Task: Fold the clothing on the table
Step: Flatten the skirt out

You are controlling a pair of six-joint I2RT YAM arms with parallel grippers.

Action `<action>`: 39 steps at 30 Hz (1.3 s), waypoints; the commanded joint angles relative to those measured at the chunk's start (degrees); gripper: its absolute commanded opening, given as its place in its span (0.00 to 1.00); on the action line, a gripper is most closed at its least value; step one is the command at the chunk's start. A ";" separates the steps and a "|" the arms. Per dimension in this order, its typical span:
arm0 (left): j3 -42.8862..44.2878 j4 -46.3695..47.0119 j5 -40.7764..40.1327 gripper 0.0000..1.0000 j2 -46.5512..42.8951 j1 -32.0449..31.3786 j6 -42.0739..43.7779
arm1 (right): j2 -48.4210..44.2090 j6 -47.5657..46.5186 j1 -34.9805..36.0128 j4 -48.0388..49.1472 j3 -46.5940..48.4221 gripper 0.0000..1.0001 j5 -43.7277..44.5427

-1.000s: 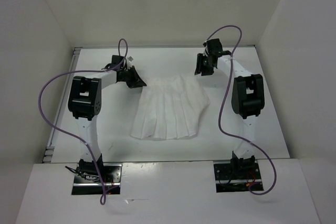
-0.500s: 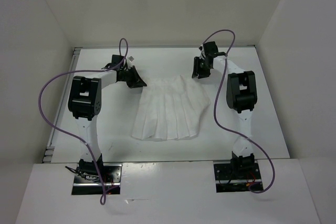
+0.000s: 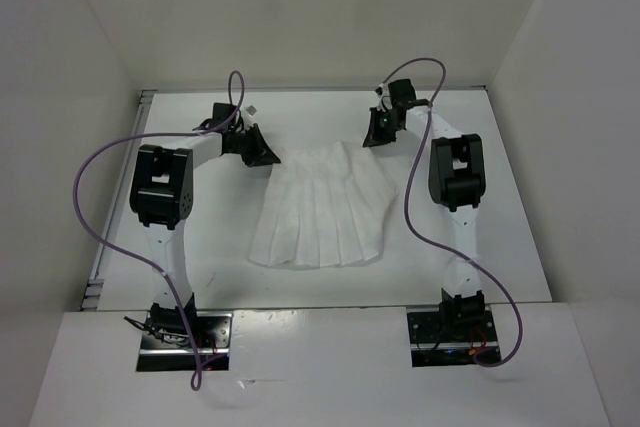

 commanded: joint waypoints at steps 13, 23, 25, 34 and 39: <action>-1.17 2.31 0.85 0.00 -6.29 4.92 1.27 | -17.20 4.50 -7.50 0.60 -10.57 0.00 9.37; 7.42 3.81 7.35 0.00 -5.67 3.17 -0.49 | -24.91 5.03 -6.36 -0.80 -6.89 0.00 4.28; 13.30 2.22 8.76 0.00 -5.14 3.95 -1.71 | -26.77 5.03 -6.36 -2.03 -3.56 0.00 4.28; 66.70 -11.95 15.00 0.00 2.08 6.42 -2.43 | -30.38 3.80 -6.36 -14.34 32.30 0.00 5.07; 51.25 -15.53 13.69 0.00 -5.83 5.19 5.13 | -37.04 3.27 -5.83 -10.50 17.96 0.00 0.50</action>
